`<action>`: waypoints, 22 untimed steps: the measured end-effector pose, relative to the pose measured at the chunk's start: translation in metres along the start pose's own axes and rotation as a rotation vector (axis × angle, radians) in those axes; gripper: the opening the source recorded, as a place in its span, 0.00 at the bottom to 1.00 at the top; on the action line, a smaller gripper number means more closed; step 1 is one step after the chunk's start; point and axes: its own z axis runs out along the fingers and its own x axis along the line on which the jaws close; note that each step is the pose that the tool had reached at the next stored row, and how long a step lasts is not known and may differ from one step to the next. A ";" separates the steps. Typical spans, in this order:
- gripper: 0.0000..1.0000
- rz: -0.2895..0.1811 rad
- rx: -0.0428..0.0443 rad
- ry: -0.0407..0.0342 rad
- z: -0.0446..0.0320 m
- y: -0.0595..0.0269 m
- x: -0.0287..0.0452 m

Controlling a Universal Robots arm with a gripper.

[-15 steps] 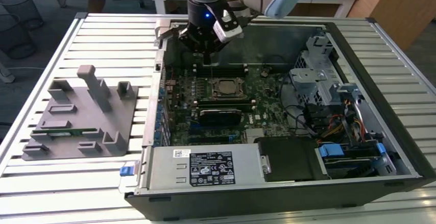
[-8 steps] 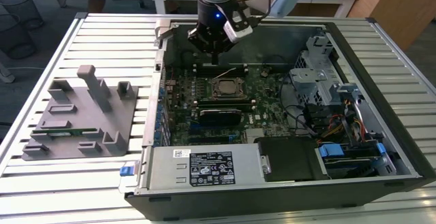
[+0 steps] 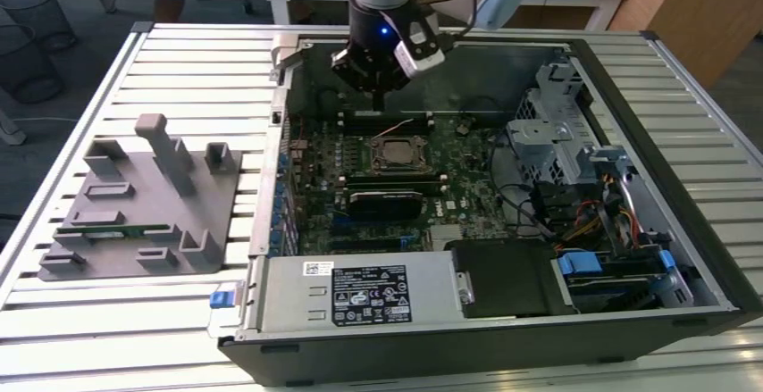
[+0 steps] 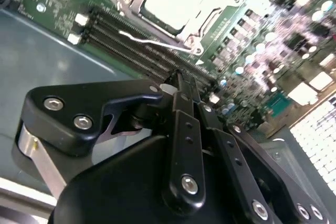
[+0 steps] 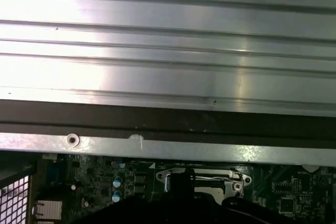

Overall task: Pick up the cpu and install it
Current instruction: 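Install the first cpu locking lever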

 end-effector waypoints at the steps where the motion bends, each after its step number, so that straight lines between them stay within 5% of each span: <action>1: 0.11 0.000 -0.0031 -0.0003 0.0009 -0.0006 0.0000; 11: 0.11 0.009 -0.0113 -0.0011 0.0098 -0.0061 -0.0011; 22: 0.11 0.009 -0.0109 -0.0011 0.0147 -0.0071 -0.0177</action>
